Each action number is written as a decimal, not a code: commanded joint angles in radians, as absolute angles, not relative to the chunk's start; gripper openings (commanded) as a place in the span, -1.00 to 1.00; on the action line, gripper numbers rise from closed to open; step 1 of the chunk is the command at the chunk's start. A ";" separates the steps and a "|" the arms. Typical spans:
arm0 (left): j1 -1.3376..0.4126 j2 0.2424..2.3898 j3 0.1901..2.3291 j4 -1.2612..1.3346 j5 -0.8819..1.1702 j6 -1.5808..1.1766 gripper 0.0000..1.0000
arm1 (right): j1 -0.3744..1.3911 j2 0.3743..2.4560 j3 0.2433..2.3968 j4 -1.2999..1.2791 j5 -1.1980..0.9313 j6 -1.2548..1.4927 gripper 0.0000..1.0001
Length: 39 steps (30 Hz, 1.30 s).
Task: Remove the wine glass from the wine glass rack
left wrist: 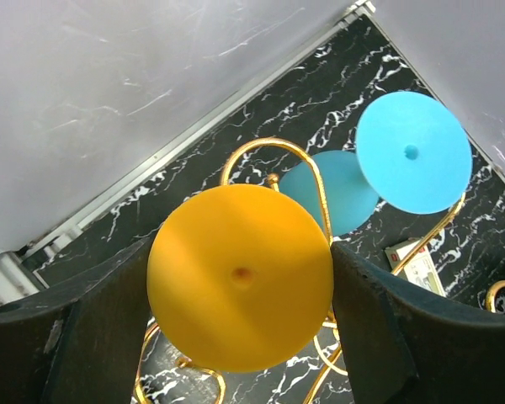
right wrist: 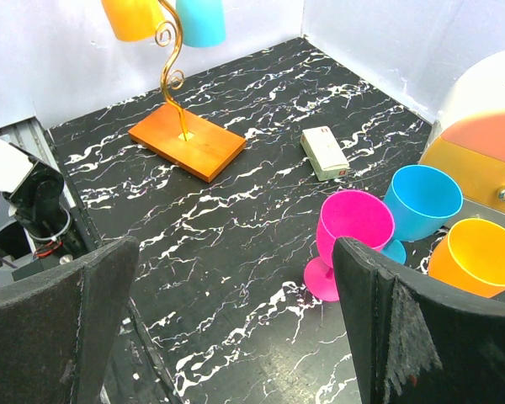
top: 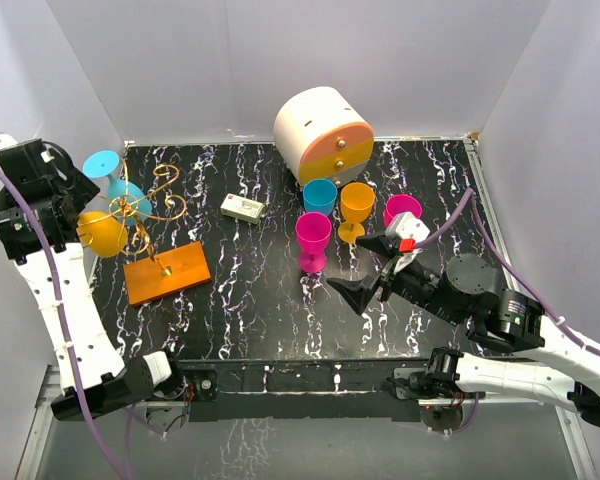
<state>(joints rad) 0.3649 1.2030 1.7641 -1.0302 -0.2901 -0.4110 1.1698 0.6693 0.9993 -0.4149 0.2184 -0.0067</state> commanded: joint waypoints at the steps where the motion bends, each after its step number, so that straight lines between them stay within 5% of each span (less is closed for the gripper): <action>1: 0.370 1.162 1.767 -1.070 -0.412 -0.429 0.13 | 1.175 0.663 1.020 -0.359 0.224 -0.019 0.97; 16: 0.370 1.116 1.856 -1.124 -0.585 -0.470 0.10 | 1.182 0.664 1.020 -0.360 0.222 -0.018 0.97; 39: 0.365 1.044 2.276 -0.960 -0.195 -0.421 0.09 | 1.181 0.716 1.079 -0.395 0.252 0.065 0.97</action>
